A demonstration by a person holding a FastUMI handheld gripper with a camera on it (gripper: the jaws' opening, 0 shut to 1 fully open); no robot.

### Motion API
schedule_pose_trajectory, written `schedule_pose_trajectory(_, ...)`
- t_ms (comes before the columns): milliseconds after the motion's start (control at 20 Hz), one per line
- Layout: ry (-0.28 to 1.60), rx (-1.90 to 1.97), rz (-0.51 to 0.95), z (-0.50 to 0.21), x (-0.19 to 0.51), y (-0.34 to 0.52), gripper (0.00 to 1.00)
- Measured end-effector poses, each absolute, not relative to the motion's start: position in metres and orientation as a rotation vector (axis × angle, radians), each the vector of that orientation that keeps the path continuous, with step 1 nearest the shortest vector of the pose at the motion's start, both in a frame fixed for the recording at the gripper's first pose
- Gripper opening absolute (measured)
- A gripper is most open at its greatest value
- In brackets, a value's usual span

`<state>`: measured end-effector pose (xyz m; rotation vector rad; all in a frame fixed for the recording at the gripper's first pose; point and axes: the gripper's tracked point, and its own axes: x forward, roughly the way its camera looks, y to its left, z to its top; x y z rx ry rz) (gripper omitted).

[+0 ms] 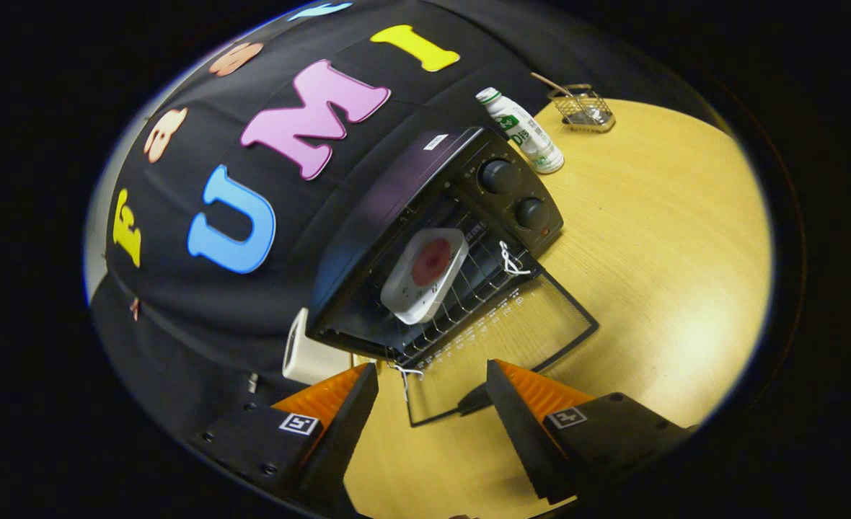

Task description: Open the toaster oven, put the food inside, and close the toaster oven door.

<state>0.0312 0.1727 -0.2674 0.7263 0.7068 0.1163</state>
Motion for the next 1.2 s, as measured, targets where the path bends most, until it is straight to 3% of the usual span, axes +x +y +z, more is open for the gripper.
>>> schedule_pose_trajectory(550,0.867,0.116,0.117,-0.342,-0.036,0.174,0.99)
schedule_pose_trajectory(850,0.913,0.027,0.046,-0.375,-0.011,0.169,0.99)
schedule_pose_trajectory(1200,0.939,-0.009,0.062,-0.389,0.01,0.184,0.99)
